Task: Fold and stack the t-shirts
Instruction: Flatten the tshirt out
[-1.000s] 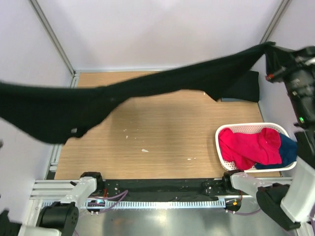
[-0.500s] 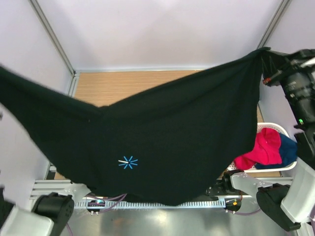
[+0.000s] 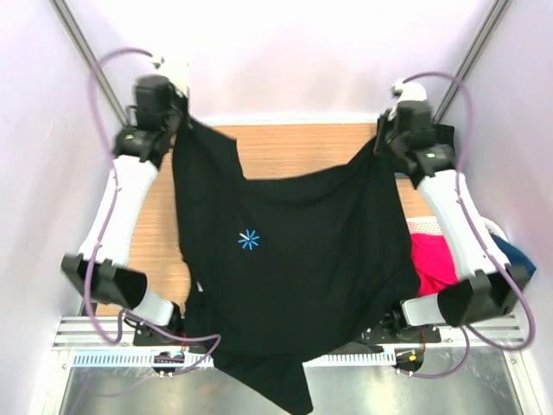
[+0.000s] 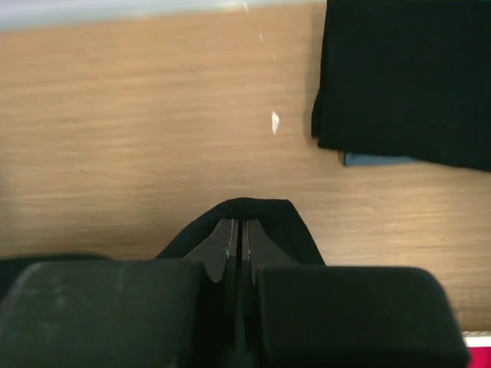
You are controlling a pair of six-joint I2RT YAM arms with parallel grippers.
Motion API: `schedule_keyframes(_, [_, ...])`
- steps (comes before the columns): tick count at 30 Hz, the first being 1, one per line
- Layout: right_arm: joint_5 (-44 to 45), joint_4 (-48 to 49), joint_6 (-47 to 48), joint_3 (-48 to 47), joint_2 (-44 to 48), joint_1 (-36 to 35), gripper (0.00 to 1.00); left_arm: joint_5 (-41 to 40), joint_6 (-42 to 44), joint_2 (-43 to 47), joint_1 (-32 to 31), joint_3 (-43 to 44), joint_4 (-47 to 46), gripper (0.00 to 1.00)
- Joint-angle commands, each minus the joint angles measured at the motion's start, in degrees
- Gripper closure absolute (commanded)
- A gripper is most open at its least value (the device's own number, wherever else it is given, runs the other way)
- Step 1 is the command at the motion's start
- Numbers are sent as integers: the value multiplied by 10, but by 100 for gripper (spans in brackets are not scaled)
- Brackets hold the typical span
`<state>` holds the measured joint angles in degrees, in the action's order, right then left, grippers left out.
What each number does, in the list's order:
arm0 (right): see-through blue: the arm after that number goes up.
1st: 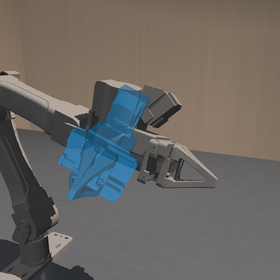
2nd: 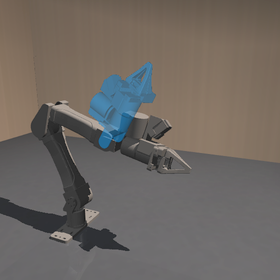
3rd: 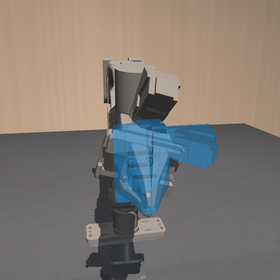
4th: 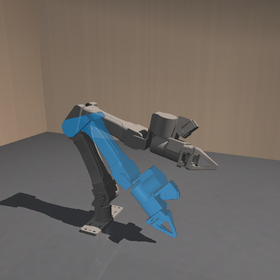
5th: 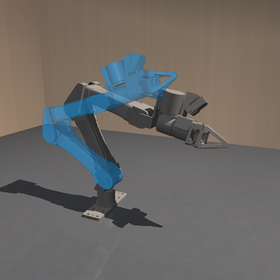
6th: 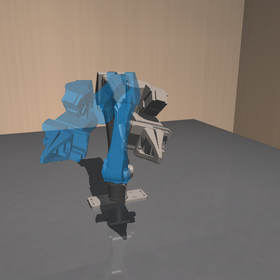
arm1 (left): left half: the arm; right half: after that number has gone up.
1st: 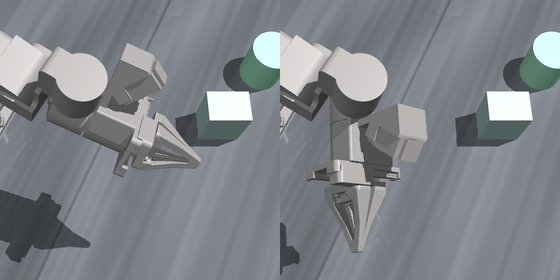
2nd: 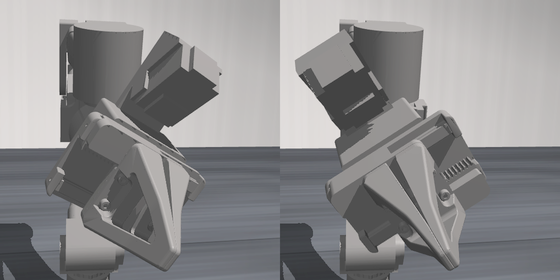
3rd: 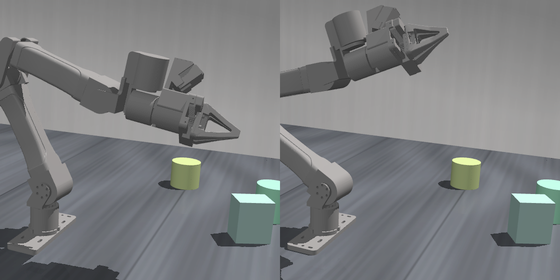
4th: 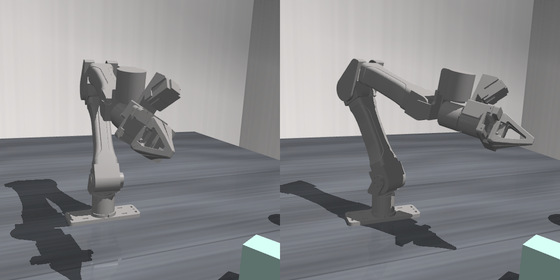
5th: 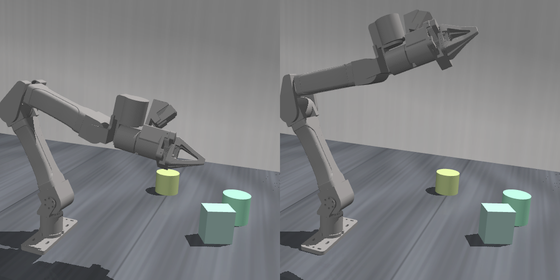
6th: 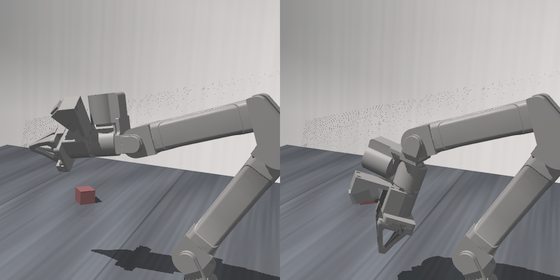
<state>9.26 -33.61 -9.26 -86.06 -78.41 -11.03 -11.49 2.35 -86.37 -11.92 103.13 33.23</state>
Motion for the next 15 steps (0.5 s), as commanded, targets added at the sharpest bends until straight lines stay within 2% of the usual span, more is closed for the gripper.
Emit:
schedule_keyframes(1, [35,135,-14,62,-30,0,99,1,-20,-9,18,-62,-104,100])
schedule_keyframes(3, [25,188,-16,87,-93,0,99,6,-41,-56,30,-78,-124,100])
schedule_keyframes(5, [19,217,-22,74,-146,0,99,7,-48,-92,37,-78,-139,100])
schedule_keyframes(6, [9,239,-23,64,-201,0,99,-4,-50,-122,44,-73,-140,100])
schedule_keyframes(10, [-18,271,-16,-29,-328,0,99,-12,-66,-171,73,-52,-144,100])
schedule_keyframes(13, [-21,281,-9,-139,-414,0,99,-19,-68,-185,95,-55,-162,100])
schedule_keyframes(15, [-27,281,-6,-182,-448,0,99,-15,-64,-191,104,-51,-165,100])
